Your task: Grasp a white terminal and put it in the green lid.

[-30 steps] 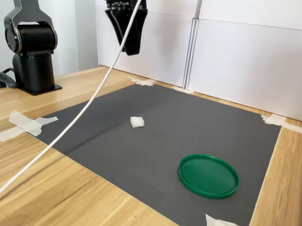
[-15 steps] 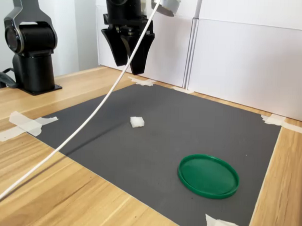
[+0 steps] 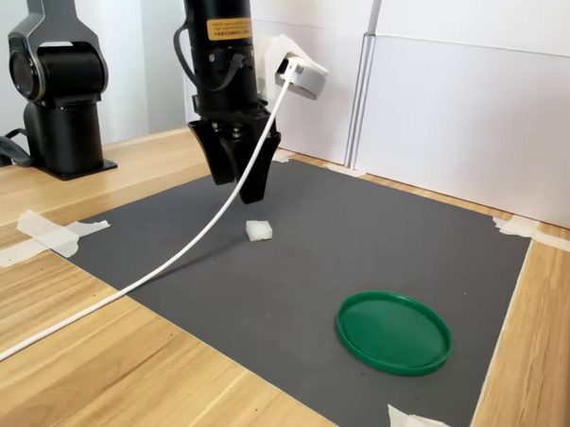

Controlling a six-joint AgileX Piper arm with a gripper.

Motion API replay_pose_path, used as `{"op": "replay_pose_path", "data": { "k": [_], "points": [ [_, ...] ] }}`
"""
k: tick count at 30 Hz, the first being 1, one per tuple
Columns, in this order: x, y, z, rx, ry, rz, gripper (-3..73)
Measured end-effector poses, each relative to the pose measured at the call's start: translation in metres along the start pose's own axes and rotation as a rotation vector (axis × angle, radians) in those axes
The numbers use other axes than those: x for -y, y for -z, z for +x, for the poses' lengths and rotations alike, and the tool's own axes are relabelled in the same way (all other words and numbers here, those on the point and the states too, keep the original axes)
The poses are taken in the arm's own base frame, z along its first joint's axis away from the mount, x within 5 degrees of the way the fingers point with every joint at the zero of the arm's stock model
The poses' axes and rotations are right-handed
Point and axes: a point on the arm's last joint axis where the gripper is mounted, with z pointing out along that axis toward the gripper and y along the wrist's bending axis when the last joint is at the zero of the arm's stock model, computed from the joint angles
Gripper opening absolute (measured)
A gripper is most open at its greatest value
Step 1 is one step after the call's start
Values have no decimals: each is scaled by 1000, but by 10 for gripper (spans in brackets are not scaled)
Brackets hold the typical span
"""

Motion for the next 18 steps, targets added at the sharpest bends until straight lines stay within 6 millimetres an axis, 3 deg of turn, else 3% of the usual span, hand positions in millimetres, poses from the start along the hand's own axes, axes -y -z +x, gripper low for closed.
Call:
{"op": "replay_pose_path", "data": {
  "k": [6, 18],
  "points": [
    [1, -12, 0, -13, -12, -26, 678],
    [13, -12, -7, 11, -50, 17, 676]
  ]
}}
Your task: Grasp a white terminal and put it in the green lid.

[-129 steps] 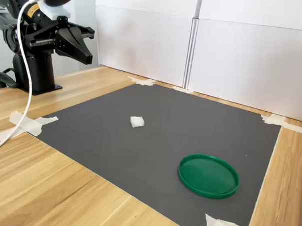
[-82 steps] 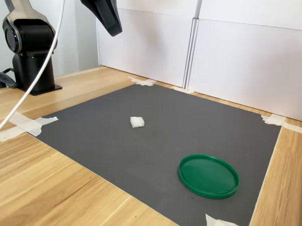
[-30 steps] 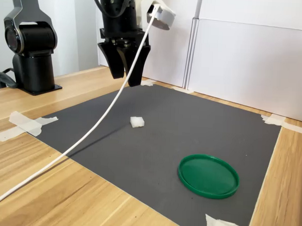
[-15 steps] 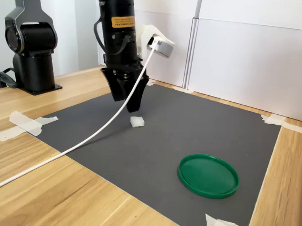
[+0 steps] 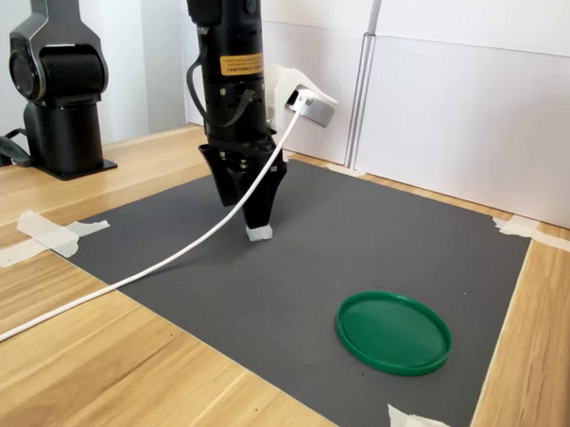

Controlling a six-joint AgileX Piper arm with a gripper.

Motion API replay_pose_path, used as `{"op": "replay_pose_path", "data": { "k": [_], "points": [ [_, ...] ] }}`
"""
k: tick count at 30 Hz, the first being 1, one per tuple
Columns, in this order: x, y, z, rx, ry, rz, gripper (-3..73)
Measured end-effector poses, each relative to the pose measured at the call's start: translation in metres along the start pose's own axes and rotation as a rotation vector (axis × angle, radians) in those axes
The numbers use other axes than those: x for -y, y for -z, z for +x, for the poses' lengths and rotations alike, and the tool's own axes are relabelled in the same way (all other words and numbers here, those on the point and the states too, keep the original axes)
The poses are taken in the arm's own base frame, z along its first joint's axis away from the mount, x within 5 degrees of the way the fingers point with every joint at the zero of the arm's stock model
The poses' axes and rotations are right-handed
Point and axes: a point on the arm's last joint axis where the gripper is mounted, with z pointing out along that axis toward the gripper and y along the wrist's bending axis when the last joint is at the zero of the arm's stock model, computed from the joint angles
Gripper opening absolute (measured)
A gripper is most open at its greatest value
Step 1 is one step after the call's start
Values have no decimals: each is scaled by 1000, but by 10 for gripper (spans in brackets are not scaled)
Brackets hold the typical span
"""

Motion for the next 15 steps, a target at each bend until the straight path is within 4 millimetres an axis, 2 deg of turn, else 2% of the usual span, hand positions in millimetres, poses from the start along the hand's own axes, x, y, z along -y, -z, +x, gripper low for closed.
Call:
{"op": "replay_pose_path", "data": {
  "k": [6, 15],
  "points": [
    [17, 8, -10, 8, -49, 4, 676],
    [12, 5, -8, -10, -56, -31, 675]
  ]
}}
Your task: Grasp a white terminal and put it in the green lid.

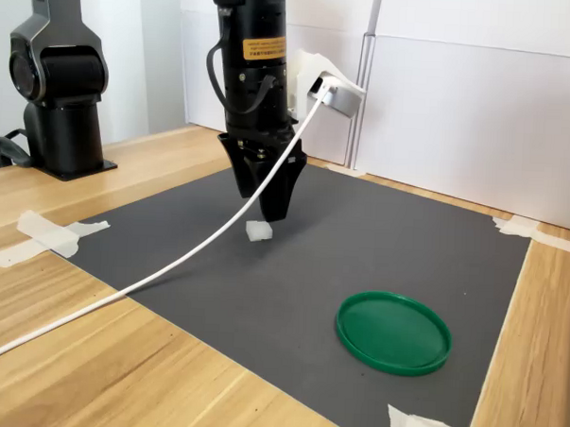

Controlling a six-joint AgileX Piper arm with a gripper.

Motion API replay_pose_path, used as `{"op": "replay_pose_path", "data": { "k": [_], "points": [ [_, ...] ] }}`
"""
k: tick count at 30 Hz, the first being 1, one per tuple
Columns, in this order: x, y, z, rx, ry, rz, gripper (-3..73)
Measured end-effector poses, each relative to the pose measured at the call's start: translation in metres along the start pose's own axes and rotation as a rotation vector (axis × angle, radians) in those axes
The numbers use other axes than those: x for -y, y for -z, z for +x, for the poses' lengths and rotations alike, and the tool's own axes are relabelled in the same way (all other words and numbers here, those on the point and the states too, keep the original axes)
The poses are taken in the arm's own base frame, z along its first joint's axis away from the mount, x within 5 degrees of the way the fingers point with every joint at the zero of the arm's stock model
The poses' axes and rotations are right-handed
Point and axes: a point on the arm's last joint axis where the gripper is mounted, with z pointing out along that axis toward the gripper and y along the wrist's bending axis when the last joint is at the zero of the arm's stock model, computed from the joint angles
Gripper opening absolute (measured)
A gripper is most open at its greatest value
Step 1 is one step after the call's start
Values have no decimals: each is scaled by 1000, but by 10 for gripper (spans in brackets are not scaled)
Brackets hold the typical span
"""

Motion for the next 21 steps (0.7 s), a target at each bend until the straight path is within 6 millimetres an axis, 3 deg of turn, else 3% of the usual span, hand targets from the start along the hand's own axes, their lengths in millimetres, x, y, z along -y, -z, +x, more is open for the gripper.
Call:
{"op": "replay_pose_path", "data": {
  "k": [4, 21],
  "points": [
    [-7, -9, 5, -9, -4, -6, 675],
    [-1, -21, 4, -3, -26, 25, 675]
  ]
}}
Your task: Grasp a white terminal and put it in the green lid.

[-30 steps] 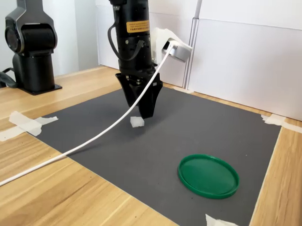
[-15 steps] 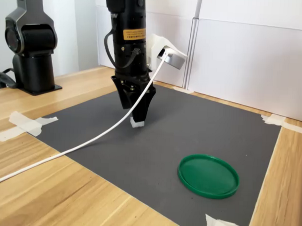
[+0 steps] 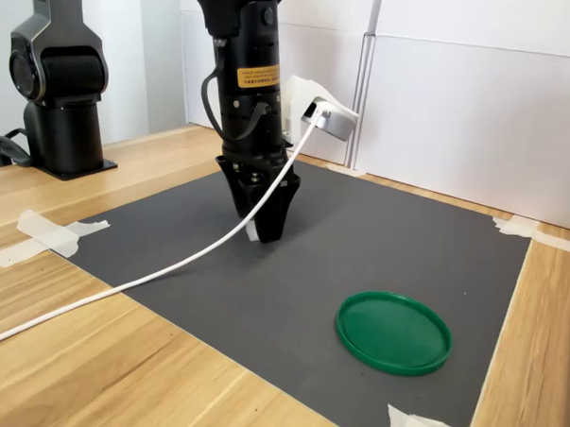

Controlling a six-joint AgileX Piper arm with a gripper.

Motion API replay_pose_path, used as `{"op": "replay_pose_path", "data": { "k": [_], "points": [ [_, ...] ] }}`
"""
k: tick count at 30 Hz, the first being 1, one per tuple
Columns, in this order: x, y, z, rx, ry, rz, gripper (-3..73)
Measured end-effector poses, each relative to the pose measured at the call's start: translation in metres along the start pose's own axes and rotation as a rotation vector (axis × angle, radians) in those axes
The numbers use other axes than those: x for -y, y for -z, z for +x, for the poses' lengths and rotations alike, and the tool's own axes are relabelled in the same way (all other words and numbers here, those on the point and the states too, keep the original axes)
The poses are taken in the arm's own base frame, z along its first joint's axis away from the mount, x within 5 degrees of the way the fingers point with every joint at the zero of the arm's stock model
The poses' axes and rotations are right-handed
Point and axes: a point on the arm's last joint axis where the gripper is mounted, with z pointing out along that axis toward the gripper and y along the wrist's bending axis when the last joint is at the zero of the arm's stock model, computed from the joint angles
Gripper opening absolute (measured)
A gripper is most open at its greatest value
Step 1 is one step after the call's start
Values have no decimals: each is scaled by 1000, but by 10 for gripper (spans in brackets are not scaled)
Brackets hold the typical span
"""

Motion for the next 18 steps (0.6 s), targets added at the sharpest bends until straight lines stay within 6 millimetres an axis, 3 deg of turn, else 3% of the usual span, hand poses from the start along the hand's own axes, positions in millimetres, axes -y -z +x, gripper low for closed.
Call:
{"op": "replay_pose_path", "data": {
  "k": [18],
  "points": [
    [0, -7, 1, -15, -3, -16, 670]
  ]
}}
